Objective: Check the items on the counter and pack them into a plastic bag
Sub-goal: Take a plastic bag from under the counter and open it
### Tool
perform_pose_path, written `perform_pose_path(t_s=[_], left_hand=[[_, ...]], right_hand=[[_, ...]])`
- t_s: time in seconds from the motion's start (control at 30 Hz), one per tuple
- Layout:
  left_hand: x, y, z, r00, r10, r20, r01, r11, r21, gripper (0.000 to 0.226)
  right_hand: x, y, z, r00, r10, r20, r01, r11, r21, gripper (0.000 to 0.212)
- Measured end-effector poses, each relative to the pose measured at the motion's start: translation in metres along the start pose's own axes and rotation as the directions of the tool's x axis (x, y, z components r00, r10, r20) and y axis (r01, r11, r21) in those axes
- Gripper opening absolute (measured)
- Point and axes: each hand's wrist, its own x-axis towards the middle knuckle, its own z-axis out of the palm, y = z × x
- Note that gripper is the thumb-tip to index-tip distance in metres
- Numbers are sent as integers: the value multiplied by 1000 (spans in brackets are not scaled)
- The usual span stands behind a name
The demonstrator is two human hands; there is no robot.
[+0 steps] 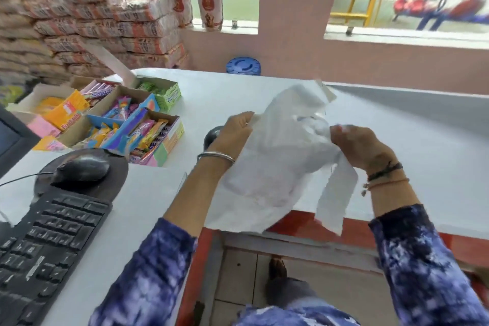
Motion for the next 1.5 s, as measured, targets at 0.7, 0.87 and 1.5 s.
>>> perform_pose_path(t_s=[0.7,0.87,1.5], left_hand=[[236,57,50,932,-330,-150,138,706,-695,28],[267,-4,48,828,-561,5,353,514,-782,9],[313,-46,54,874,-440,-207,302,825,-478,38]], right_hand=[[217,-63,-93,566,-793,-224,-79,218,-973,13],[254,-16,-107,815,-439,-379,-165,450,-878,21],[293,-17,-142,849,-57,-526,-386,613,-689,29]])
